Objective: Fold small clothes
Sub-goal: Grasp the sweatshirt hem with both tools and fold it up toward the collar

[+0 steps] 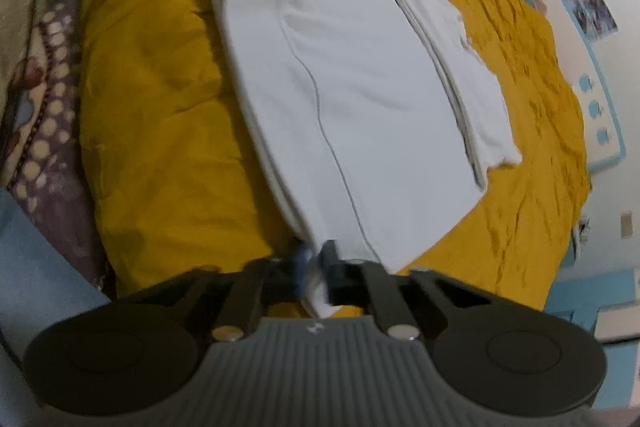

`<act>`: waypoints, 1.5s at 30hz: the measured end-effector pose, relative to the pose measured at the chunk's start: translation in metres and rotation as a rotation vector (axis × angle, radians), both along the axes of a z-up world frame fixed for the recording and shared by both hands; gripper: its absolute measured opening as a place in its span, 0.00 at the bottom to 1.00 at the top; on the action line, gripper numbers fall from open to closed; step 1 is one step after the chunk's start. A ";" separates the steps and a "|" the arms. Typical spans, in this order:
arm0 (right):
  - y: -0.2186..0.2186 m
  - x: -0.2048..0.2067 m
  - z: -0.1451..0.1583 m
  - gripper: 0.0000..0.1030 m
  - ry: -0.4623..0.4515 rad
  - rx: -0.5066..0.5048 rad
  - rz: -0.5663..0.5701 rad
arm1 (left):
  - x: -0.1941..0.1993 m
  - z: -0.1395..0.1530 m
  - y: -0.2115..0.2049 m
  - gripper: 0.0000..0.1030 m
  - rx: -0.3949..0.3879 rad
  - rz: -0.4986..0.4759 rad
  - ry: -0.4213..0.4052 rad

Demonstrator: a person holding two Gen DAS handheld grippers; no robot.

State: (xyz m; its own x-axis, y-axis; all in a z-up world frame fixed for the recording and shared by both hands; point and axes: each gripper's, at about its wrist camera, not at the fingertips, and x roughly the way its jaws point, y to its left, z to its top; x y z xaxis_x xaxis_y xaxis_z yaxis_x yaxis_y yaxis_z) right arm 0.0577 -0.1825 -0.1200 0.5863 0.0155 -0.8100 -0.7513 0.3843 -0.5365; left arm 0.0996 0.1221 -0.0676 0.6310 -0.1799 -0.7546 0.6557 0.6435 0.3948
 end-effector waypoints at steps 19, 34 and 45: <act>-0.020 0.132 0.151 0.00 -0.391 0.165 -0.127 | 0.129 0.111 -0.022 0.07 -0.049 0.114 -0.355; -0.014 0.350 0.151 0.00 -0.502 0.180 -0.262 | 0.306 0.097 -0.048 0.07 -0.013 0.170 -0.403; -0.008 0.473 0.045 0.00 -0.383 0.170 -0.320 | 0.390 0.002 -0.045 0.07 -0.002 0.222 -0.250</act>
